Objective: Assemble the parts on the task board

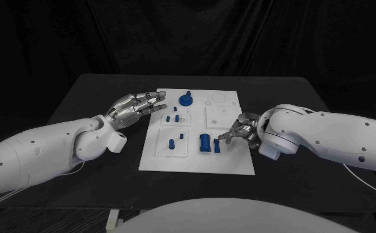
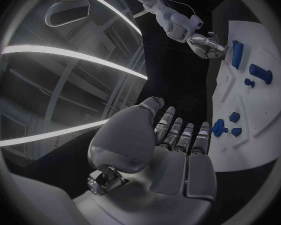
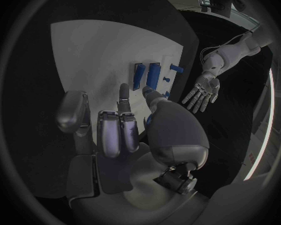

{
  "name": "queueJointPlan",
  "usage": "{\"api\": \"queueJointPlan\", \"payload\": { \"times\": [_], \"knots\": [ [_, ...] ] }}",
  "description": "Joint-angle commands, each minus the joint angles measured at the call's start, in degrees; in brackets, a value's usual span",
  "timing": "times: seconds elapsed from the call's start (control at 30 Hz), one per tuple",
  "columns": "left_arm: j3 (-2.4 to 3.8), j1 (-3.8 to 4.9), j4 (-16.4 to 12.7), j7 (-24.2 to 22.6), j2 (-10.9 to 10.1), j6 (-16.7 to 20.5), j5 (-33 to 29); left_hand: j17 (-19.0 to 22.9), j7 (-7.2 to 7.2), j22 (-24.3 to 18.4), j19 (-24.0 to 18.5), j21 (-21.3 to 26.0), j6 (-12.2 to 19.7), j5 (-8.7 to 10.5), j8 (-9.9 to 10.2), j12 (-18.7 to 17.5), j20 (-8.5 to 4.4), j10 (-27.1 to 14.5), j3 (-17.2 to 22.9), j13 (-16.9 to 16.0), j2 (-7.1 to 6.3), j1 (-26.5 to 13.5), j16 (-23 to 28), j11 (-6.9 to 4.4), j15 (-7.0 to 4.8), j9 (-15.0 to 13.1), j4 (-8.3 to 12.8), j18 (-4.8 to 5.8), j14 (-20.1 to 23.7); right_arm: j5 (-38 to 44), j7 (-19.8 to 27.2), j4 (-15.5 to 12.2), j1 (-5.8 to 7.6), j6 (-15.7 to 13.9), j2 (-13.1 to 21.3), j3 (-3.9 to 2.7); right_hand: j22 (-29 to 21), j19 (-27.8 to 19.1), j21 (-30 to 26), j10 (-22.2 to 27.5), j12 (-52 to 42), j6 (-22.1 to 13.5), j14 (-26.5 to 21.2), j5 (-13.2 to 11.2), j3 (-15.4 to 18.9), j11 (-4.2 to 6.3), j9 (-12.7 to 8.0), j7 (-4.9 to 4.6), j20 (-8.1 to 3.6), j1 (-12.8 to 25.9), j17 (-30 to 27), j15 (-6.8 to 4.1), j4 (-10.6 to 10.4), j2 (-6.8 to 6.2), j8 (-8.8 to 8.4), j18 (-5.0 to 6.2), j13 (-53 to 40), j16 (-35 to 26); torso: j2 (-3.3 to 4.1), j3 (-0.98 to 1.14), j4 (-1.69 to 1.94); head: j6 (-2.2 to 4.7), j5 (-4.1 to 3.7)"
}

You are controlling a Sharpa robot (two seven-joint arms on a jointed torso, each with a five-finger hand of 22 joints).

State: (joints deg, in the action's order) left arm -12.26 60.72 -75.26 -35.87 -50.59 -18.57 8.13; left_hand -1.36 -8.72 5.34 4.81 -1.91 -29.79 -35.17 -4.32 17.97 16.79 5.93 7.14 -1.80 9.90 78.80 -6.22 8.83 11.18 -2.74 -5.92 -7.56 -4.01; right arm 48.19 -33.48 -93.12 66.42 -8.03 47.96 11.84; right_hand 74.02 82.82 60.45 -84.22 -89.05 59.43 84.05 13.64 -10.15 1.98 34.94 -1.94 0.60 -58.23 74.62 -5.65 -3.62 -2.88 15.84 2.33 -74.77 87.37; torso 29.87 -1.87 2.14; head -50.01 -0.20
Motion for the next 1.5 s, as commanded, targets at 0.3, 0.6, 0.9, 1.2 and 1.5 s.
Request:
{"api": "queueJointPlan", "payload": {
  "times": [0.3, 0.6, 0.9, 1.2, 1.5],
  "knots": [
    [0.05, -0.09, -0.1, -0.6, -0.1, -0.8, 0.0, -0.3, -0.44, 0.8, 0.9, -0.8, -0.3, -1.13, -0.6, 1.0, 0.14, 0.0, 2.4, -0.8, -0.15, 1.1, -1.0, 0.64, 0.64, -0.6, 0.3, -1.41, -0.3, 25.0, 13.8, -6.7, -1.61, -11.2, 3.5, -0.01, 9.5, 0.9, 3.1, -5.8, -1.0, -7.2, 4.9, -2.6, 2.0, 1.16, 10.4, 0.74, -0.55, -9.2, 9.7, -0.75, 1.7, -0.62, 13.0, 2.58, -15.2, 0.6, -0.03, -0.02, 0.07, 0.01, 0.32],
    [0.05, -0.11, -0.2, -0.6, -0.2, -0.9, 0.0, -0.3, -0.51, 0.8, 1.0, -0.8, -0.5, -1.17, -0.7, 1.1, 0.14, 0.1, 2.6, -0.8, -0.05, 1.1, -1.1, 0.75, 0.66, -0.6, 0.3, -1.3, -0.3, 33.5, 14.3, -7.0, -4.65, -11.1, 4.2, -0.01, 9.8, 1.0, 4.8, -5.8, -1.0, -4.1, 5.0, -6.7, 5.3, 3.36, 30.4, 3.54, -1.99, -14.8, 10.4, -2.49, -5.5, -3.4, 38.35, 2.38, -15.2, 0.9, 0.07, -0.02, 0.05, 0.01, 0.52],
    [0.05, -0.13, -0.1, -0.5, -0.1, -1.1, 0.0, -0.3, -0.61, 0.8, 1.0, -0.9, -0.6, -1.21, -0.7, 1.3, 0.14, 0.3, 2.8, -0.8, 0.01, 1.1, -1.2, 0.87, 0.76, -0.6, 0.3, -1.15, -0.4, 35.5, 13.0, -5.7, -5.93, -9.5, 3.3, -0.01, 9.8, 0.9, 4.8, -5.8, -1.0, -1.7, 5.0, -7.6, 5.8, 3.62, 34.2, 3.85, -2.25, -15.5, 10.4, -2.67, -8.1, -4.51, 42.83, 2.41, -15.2, 0.9, 0.03, -0.02, -0.02, 0.01, 0.66],
    [0.05, -0.17, -0.1, -0.4, 0.0, -1.3, 0.0, -0.3, -0.67, 0.8, 1.0, -0.9, -0.7, -1.21, -0.7, 1.3, 0.13, 0.3, 3.0, -0.8, 0.07, 1.1, -1.3, 1.01, 0.84, -0.6, 0.3, -1.04, -0.5, 35.7, 12.5, -4.7, -6.43, -8.8, 2.4, -0.01, 9.7, 0.8, 4.7, -5.8, -1.0, -2.7, 4.9, -7.0, 5.8, 3.68, 34.1, 3.89, -2.32, -16.0, 10.2, -2.74, -8.9, -4.61, 42.28, 2.43, -15.2, 0.8, 0.05, -0.03, 0.02, 0.01, 0.78],
    [0.05, -0.28, 0.2, -0.4, 0.1, -1.5, 0.0, -0.3, -0.69, 0.8, 1.0, -0.9, -0.7, -1.21, -0.7, 1.3, 0.13, 0.4, 3.1, -0.8, 0.09, 1.1, -1.3, 1.05, 0.87, -0.6, 0.3, -0.99, -0.5, 35.8, 11.7, -4.0, -6.72, -8.4, 1.6, -0.01, 9.7, 0.8, 4.5, -5.8, -1.0, -3.1, 4.9, -7.4, 6.0, 3.68, 34.0, 3.89, -2.34, -16.1, 10.1, -2.75, -9.4, -4.89, 41.94, 2.46, -15.2, 0.8, 0.05, 0.0, 0.08, 0.01, 0.65]
  ]
}}
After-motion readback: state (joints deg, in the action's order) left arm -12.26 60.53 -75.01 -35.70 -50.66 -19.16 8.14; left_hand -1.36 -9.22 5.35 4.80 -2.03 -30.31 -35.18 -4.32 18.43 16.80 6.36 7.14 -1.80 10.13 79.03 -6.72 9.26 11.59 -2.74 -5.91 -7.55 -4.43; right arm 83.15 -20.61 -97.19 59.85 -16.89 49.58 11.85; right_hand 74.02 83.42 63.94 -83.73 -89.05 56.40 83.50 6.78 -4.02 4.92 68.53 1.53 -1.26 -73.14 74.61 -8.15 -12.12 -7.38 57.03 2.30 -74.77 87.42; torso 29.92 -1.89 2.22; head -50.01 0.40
